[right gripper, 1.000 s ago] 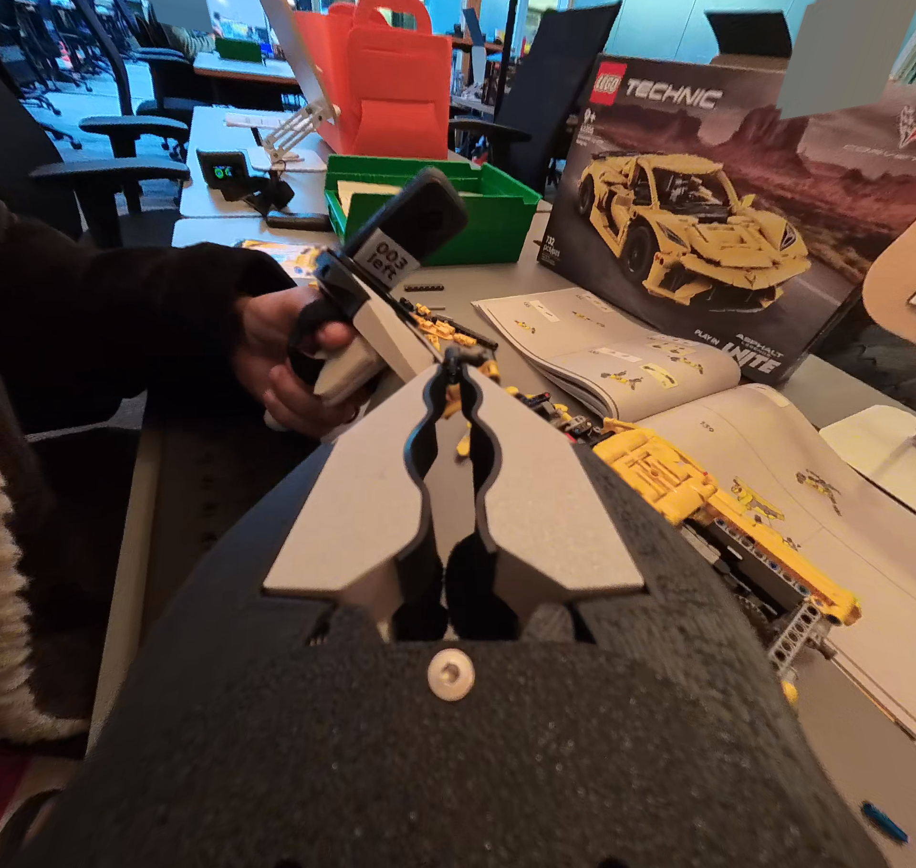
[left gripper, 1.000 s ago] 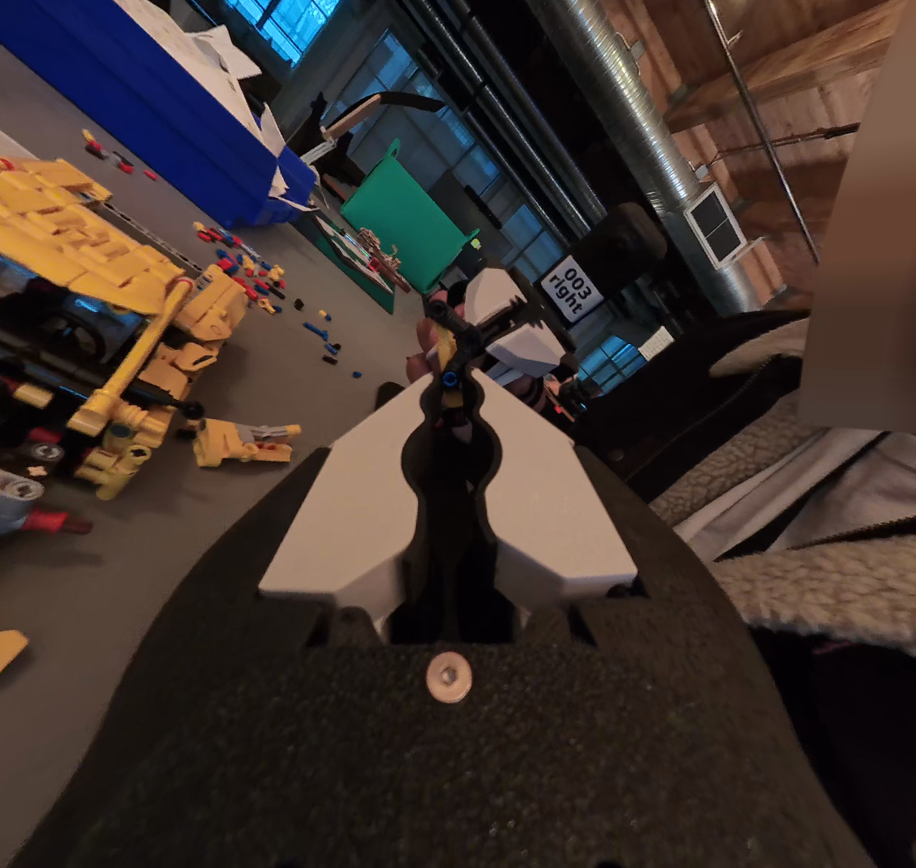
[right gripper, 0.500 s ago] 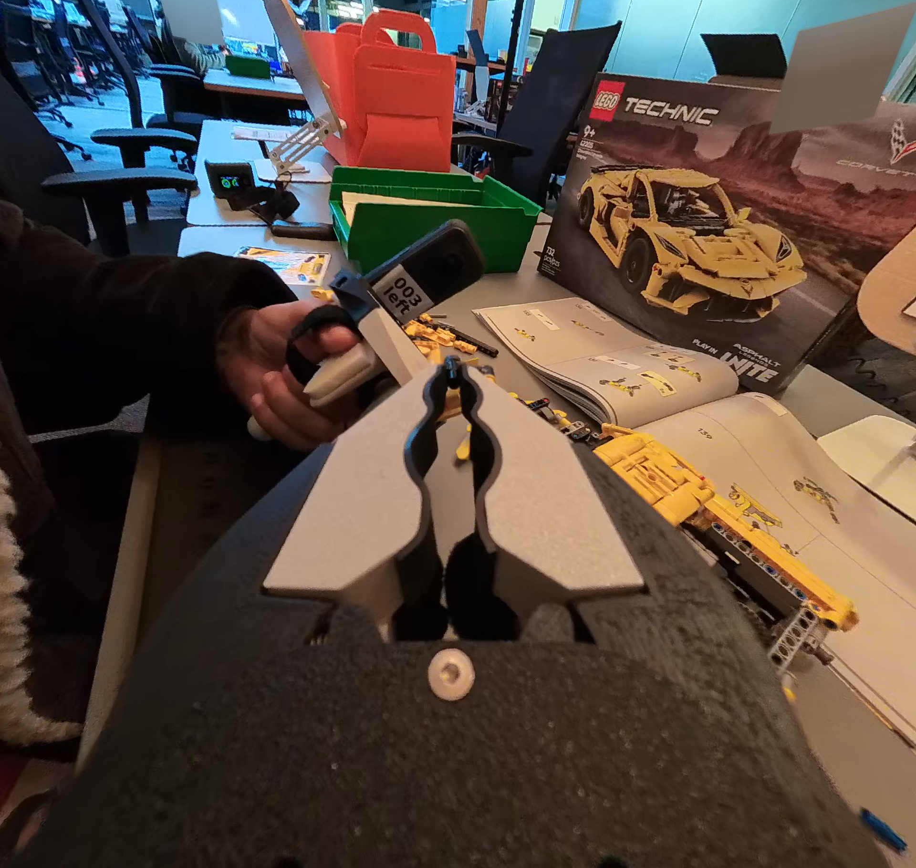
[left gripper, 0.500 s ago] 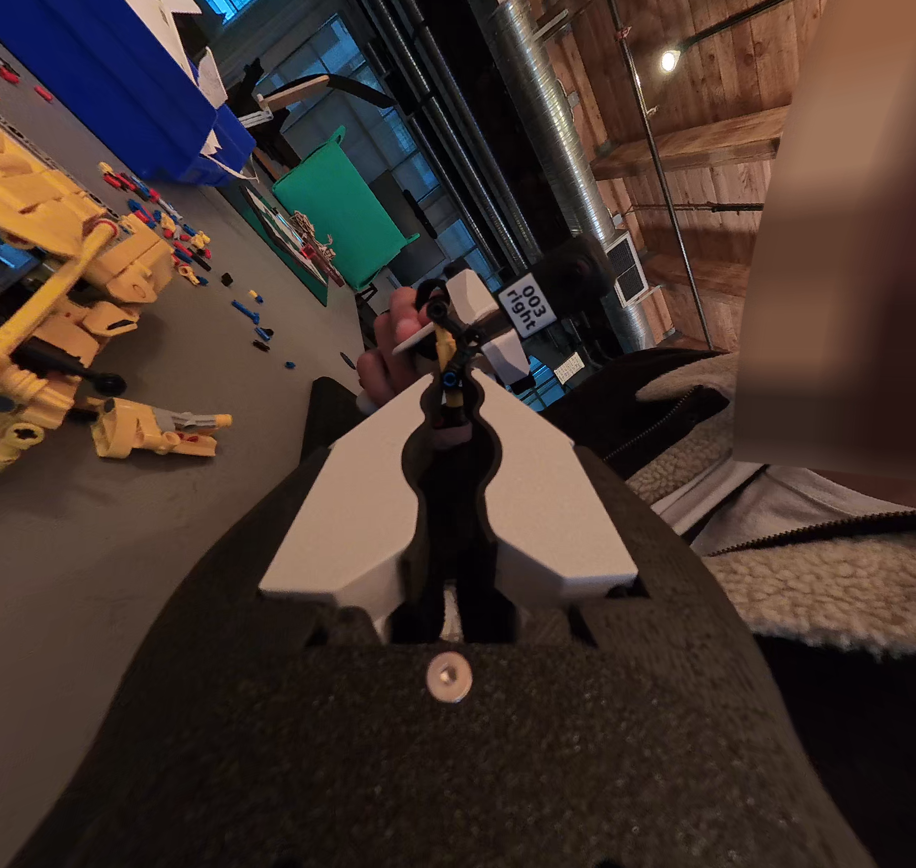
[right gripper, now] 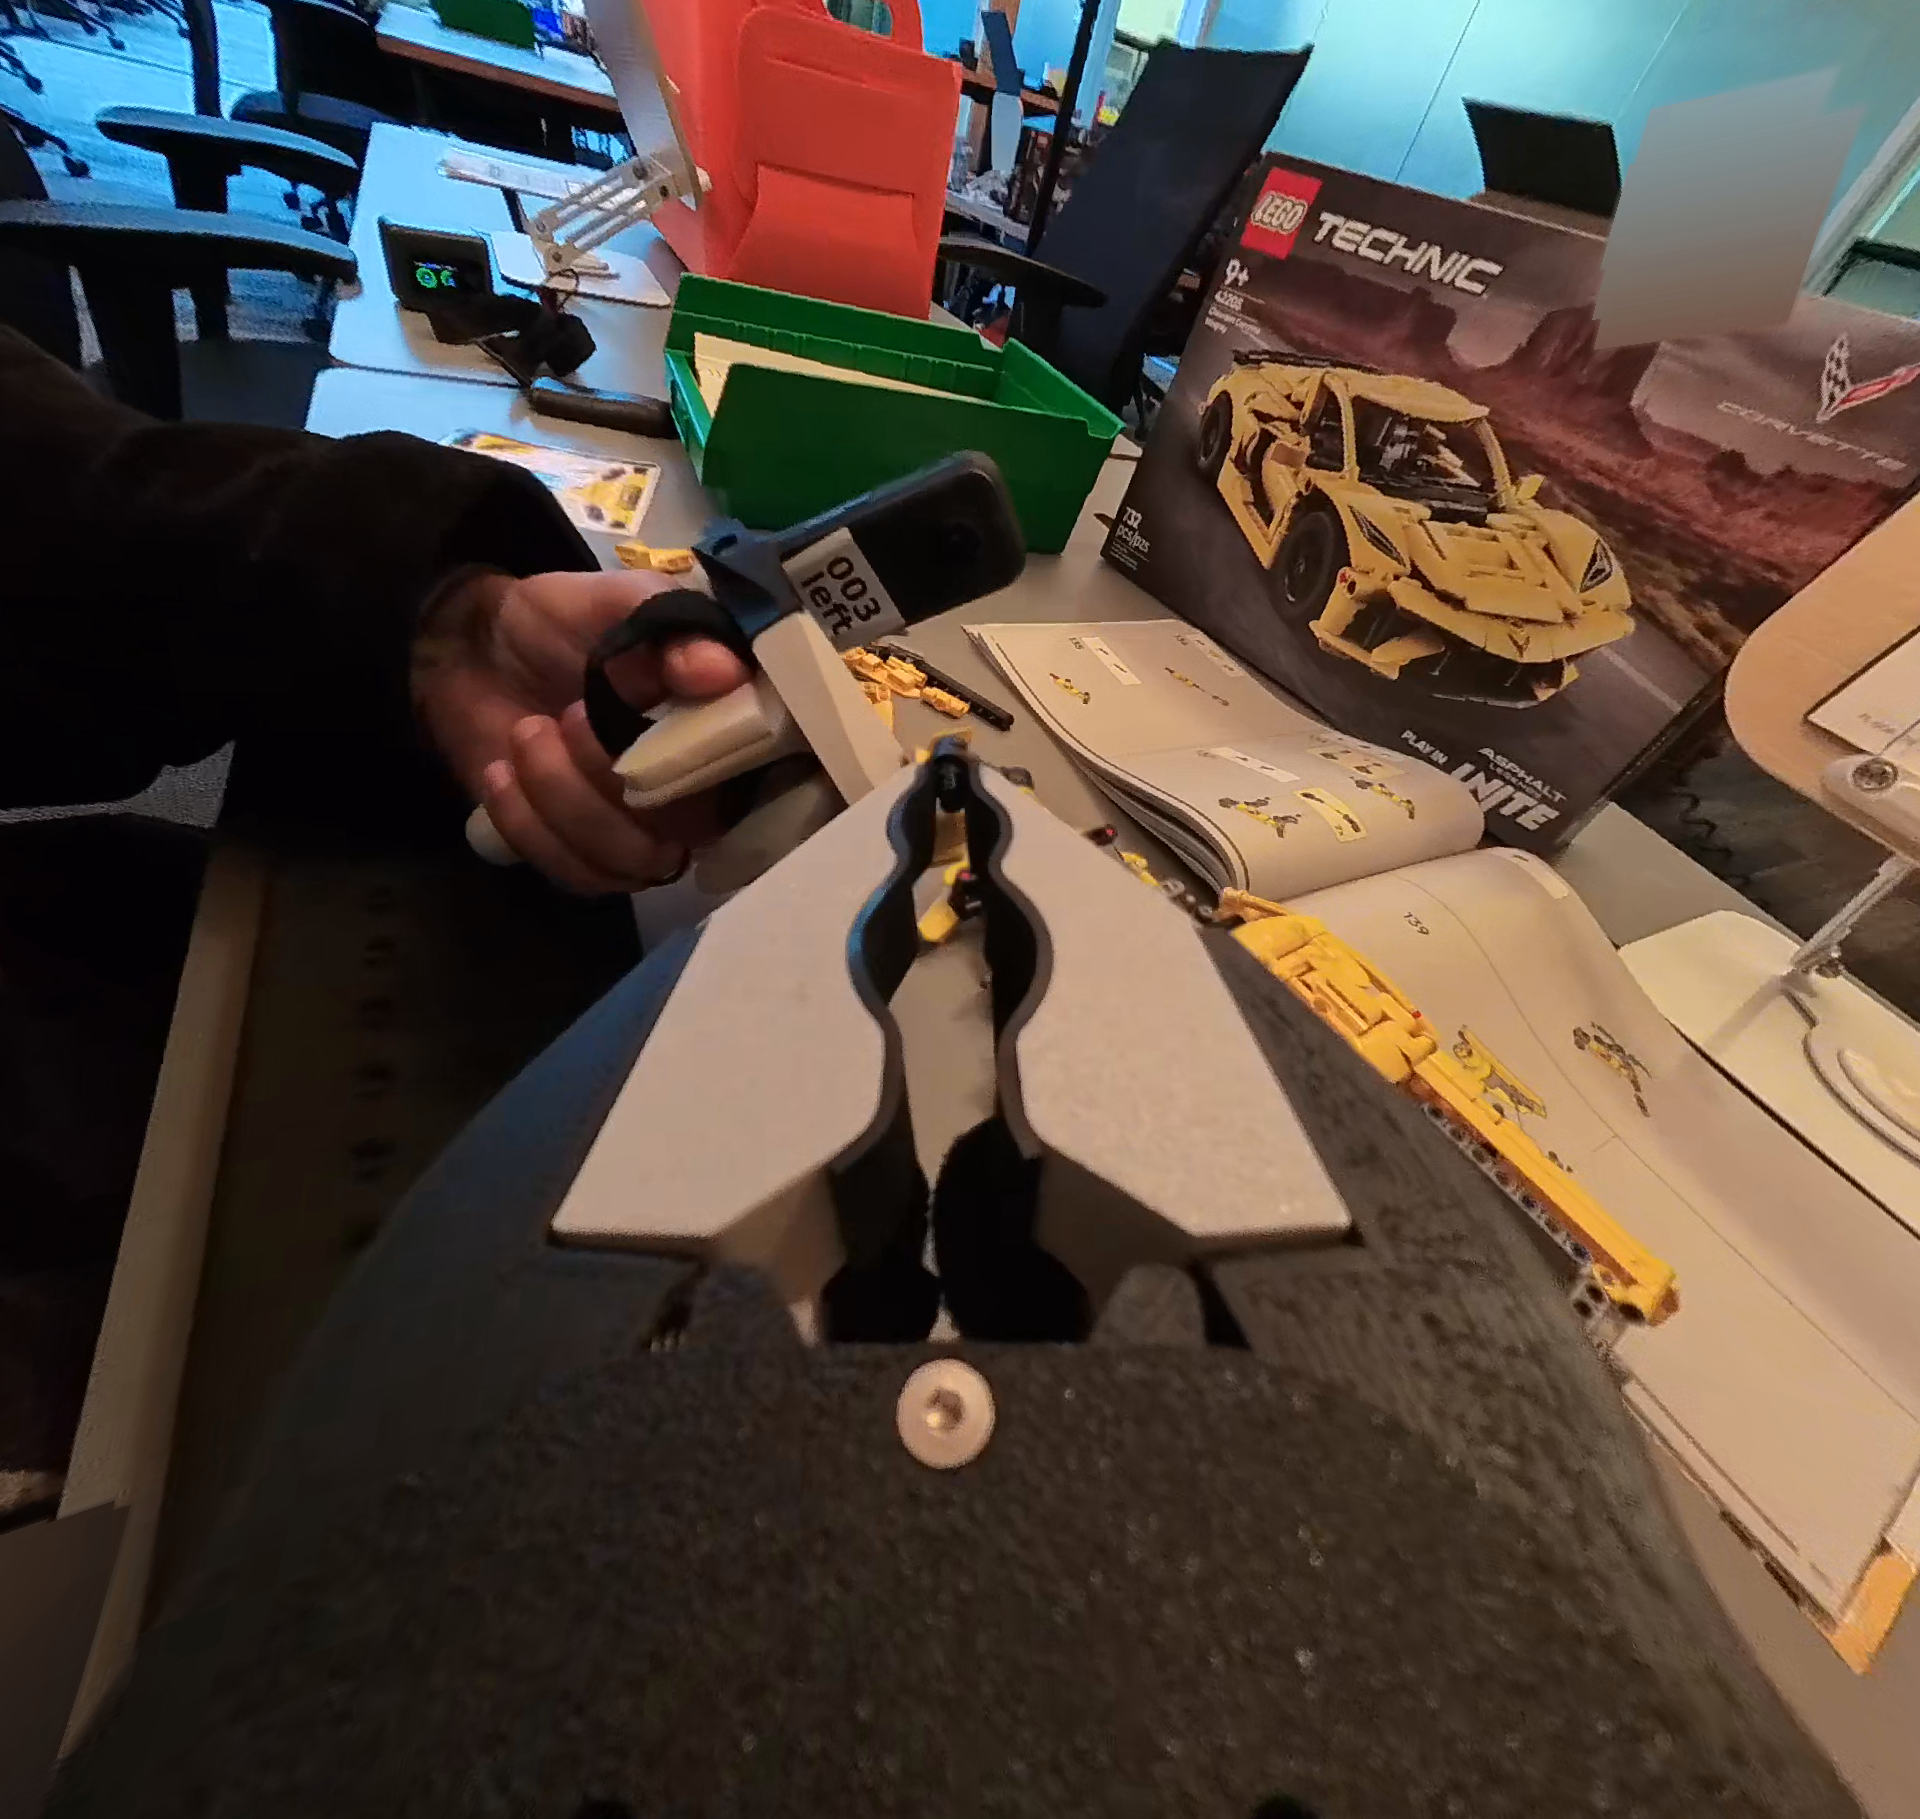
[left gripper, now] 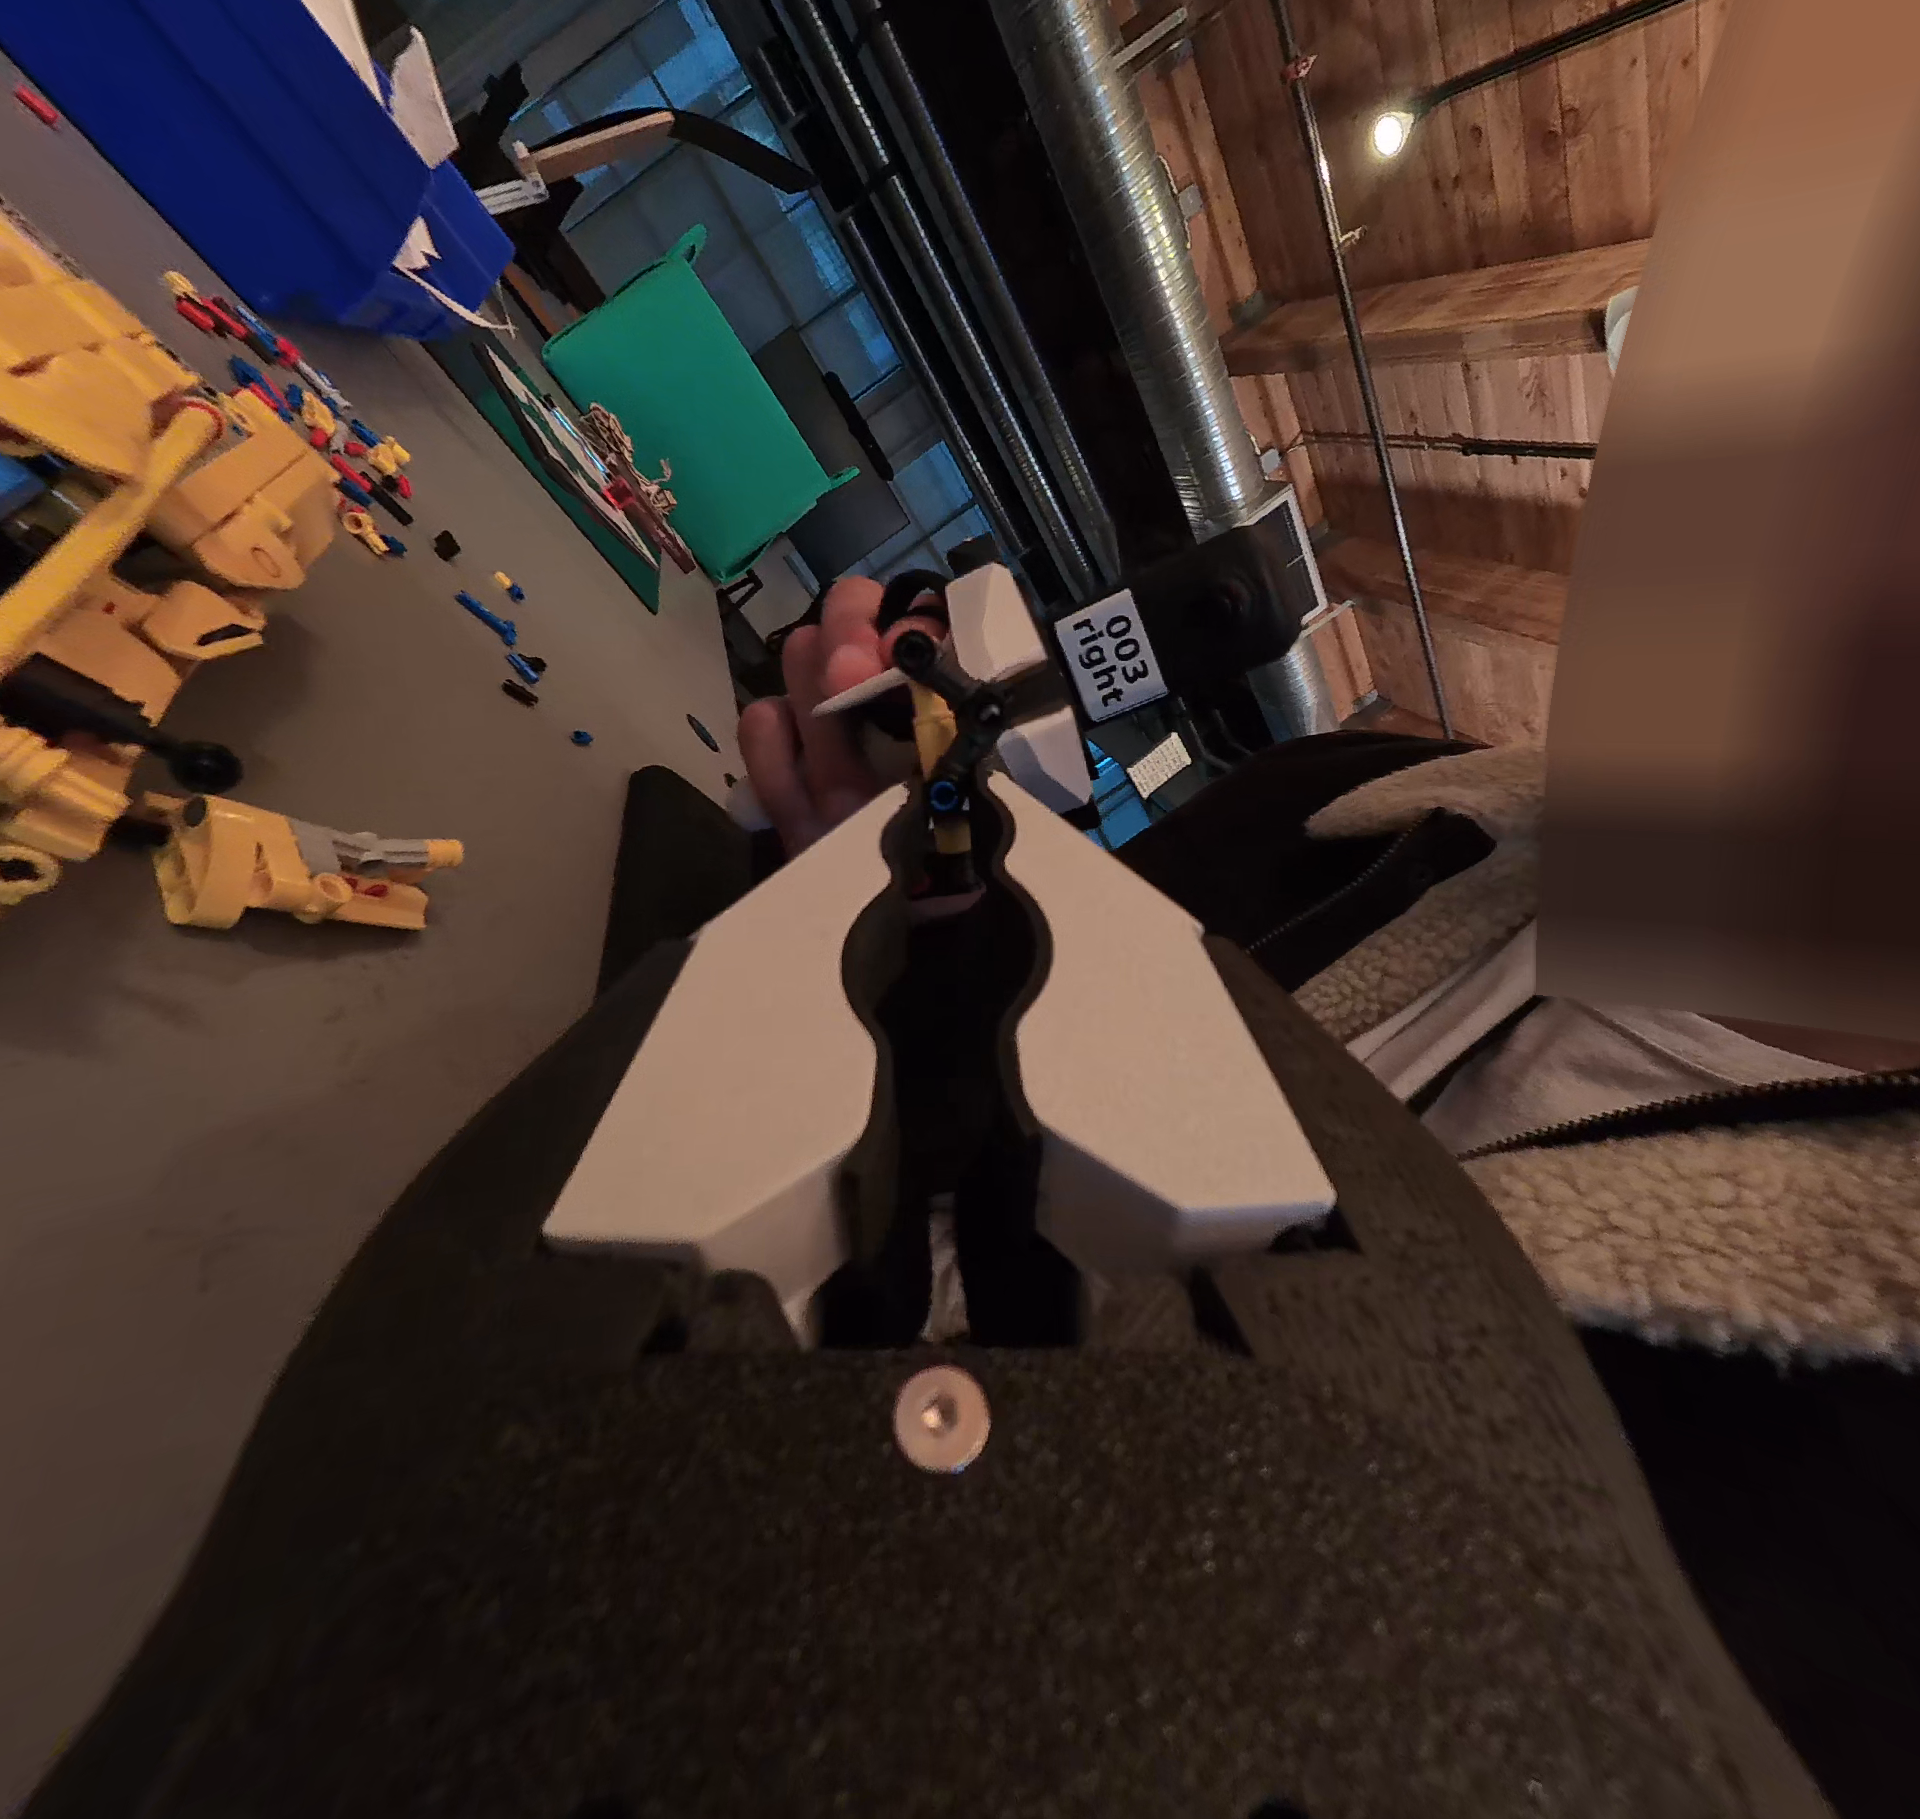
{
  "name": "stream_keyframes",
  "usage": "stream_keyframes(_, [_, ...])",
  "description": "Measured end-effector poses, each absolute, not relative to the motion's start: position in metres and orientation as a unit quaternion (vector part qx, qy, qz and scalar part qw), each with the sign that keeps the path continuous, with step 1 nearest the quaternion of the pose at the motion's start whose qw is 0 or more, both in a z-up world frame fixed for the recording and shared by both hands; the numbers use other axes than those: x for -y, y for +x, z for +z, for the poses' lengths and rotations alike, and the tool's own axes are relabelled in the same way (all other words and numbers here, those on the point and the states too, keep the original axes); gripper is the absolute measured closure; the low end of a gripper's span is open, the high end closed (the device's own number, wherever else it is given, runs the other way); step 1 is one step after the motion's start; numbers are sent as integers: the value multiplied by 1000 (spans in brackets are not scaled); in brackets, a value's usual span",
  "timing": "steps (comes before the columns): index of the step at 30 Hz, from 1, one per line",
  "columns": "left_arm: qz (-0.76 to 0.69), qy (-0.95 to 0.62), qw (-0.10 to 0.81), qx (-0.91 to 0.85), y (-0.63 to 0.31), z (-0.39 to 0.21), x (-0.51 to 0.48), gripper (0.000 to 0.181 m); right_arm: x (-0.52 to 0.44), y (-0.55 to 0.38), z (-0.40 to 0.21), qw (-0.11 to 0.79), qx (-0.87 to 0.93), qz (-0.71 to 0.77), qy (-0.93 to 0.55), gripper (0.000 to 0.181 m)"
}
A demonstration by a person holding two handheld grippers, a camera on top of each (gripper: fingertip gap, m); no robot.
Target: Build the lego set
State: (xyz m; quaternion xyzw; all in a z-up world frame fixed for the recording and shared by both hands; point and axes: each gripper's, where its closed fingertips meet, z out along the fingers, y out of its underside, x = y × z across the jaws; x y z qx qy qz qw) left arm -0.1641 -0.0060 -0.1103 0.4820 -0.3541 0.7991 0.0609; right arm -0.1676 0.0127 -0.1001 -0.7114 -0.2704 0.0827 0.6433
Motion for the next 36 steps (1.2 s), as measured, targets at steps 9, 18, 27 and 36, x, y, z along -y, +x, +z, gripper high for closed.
stream_keyframes(9, [779,488,42,392,-165,-117,10,174,-10,-169,-106,659,304,90,-682,177])
stream_keyframes(18, [737,511,-44,440,-158,-124,5,174,-15,-164,-116,627,238,139,-729,177])
stream_keyframes(27, [645,553,-68,522,-157,-158,8,174,-9,-158,-147,539,397,-79,-738,178])
stream_keyframes(36, [600,591,-56,536,-153,-179,8,174,-9,-154,-164,491,381,-75,-780,178])
